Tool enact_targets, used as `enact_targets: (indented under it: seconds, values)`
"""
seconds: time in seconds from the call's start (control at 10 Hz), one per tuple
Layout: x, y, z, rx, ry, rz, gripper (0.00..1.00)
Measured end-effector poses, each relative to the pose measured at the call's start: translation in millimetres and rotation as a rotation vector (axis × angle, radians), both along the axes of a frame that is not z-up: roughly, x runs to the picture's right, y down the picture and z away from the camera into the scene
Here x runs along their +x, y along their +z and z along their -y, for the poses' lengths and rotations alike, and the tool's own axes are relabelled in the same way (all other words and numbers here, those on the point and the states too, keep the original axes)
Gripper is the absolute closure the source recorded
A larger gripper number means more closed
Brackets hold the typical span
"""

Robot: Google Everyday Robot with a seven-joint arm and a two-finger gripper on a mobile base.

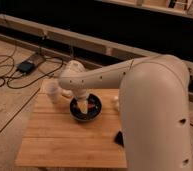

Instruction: Push the eraser across the table

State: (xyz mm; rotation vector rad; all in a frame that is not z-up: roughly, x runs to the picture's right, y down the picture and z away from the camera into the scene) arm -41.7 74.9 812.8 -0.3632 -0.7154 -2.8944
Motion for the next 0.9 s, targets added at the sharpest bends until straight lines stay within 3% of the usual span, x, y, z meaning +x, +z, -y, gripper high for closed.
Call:
enact_targets:
  seconds: [0.9]
  values:
    - [4.4, -4.1, -4.9, -0.010, -0.007, 0.009, 0.20]
